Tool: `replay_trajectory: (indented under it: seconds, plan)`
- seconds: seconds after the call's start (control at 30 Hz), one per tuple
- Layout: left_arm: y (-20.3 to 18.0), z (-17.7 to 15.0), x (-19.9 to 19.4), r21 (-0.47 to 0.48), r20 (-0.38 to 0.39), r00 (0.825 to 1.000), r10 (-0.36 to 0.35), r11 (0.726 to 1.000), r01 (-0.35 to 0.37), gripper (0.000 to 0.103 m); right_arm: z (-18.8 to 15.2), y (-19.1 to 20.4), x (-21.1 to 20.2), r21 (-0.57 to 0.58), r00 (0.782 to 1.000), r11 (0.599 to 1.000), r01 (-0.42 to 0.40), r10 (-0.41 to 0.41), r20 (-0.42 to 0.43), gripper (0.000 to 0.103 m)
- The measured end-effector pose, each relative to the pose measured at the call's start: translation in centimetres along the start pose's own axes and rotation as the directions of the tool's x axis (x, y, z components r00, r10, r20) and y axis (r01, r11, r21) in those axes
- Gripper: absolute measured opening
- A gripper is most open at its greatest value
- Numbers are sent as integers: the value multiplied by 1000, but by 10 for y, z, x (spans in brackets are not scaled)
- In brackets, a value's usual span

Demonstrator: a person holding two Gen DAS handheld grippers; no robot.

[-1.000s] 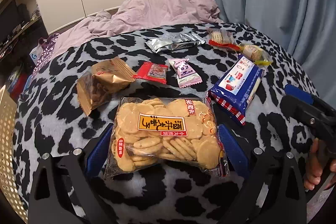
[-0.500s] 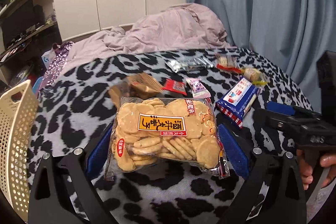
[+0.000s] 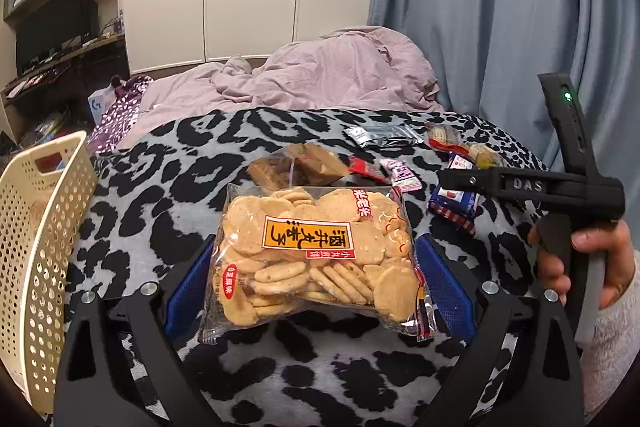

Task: Organize snacks
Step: 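Grasp the round rice-cracker bag with the left gripper and lift, then close the right gripper on the blue biscuit pack while the left gripper holds the rice-cracker bag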

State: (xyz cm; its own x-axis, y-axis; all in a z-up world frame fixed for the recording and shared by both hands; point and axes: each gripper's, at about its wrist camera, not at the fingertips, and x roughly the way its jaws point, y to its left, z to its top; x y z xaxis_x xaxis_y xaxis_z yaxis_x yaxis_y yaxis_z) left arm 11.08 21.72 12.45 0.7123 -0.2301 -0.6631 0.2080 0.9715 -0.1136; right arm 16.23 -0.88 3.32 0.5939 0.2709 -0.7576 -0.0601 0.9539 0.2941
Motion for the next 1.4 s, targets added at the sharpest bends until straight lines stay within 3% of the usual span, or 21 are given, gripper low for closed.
replay_trajectory:
  seconds: [0.2,0.37,0.43,0.5,0.63,0.7,1.4]
  plan:
    - [11,-3,1,-25,3,1000,-4,1000,4,97,12,20,18,-108,996,991,81,-83,-15,97]
    - [18,-4,-1,-43,9,1000,-8,999,9,97,9,38,29,-234,987,959,158,-164,-5,97]
    - [20,-4,0,-48,10,1000,-8,999,9,97,7,39,27,-245,987,956,159,-163,2,94]
    - [22,-4,-1,-56,13,1000,-7,998,8,97,6,41,22,-258,986,952,166,-168,16,79]
    - [25,-4,-2,-69,18,1000,-9,998,10,97,4,39,15,-251,987,955,161,-159,28,65]
    - [26,-5,-3,-72,21,1000,-10,997,11,97,3,37,10,-237,988,959,156,-152,36,53]
    - [38,-1,-25,-97,73,997,39,995,-32,97,0,39,-17,-213,987,967,140,-121,102,44]
